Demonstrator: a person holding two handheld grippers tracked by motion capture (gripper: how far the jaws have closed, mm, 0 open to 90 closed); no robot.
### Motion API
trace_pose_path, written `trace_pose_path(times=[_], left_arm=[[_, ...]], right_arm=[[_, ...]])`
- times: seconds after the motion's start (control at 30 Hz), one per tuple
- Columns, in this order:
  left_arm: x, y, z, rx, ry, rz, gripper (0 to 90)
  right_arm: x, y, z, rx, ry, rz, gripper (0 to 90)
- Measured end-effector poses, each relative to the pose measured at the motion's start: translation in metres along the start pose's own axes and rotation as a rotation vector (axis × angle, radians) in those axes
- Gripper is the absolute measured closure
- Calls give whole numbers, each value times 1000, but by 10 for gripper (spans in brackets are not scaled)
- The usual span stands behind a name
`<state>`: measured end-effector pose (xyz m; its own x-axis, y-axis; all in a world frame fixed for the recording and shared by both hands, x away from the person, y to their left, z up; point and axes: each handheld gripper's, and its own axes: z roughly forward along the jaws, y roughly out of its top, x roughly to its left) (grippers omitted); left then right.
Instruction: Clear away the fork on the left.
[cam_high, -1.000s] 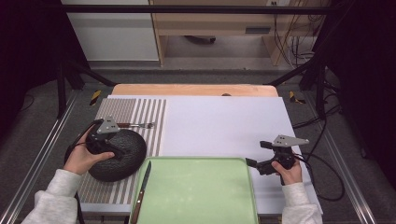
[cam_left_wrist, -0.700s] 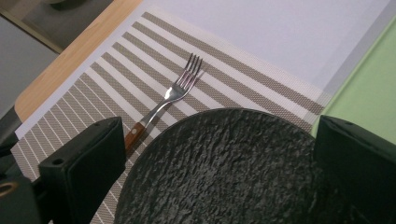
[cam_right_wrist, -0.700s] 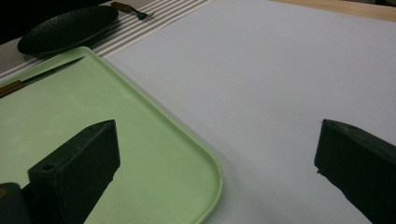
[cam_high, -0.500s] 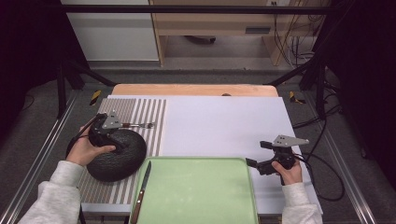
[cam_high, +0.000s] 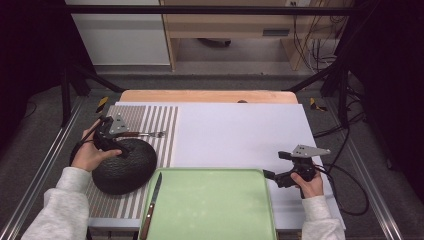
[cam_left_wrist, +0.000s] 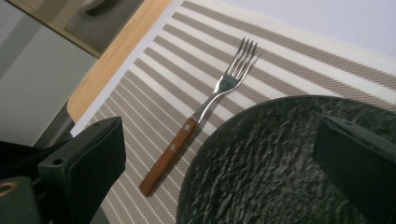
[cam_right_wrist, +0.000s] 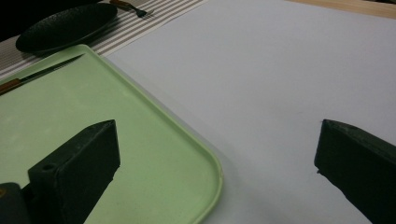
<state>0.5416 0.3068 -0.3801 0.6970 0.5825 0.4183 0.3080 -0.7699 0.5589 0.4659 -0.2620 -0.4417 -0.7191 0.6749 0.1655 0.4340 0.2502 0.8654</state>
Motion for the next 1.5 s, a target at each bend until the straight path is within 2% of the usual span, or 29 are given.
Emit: trace_pose_path(times=[0.07, 0.2, 0.33, 0.53, 0.7, 0.9, 1.0, 1.03, 1.2, 1.3, 1.4, 1.43, 1.5], left_arm=[[4, -1, 2, 16, 19, 11, 23], [8, -3, 5, 32, 31, 19, 23], [14, -8, 13, 69, 54, 61, 23], [20, -14, 22, 120, 76, 92, 23], [23, -17, 28, 136, 85, 110, 23], [30, -19, 37, 184, 123, 160, 31], [32, -20, 39, 186, 129, 156, 38], [33, -20, 41, 195, 141, 173, 40], [35, -20, 44, 191, 150, 199, 67], [35, -18, 46, 197, 168, 267, 100], [36, -19, 48, 189, 158, 292, 117], [36, -19, 51, 199, 150, 313, 174], [35, -19, 54, 218, 158, 346, 205]], right_arm=[[0, 0, 0, -1, 0, 0, 5], [0, 0, 0, -2, -1, 2, 5], [0, 0, 0, 0, 0, -1, 5], [0, 0, 0, 1, -1, 0, 5], [0, 0, 0, 2, 0, 0, 5], [0, 0, 0, 1, -2, -2, 5], [0, 0, 0, 0, -2, 0, 6], [0, 0, -1, -1, -3, 1, 5], [0, 0, -1, -4, -2, 3, 5], [-1, 0, -1, -1, -4, 0, 5], [-1, 0, -1, -1, -5, 1, 6], [-1, 0, -1, 0, -4, 1, 6], [-1, 0, -1, 0, -5, -1, 6]])
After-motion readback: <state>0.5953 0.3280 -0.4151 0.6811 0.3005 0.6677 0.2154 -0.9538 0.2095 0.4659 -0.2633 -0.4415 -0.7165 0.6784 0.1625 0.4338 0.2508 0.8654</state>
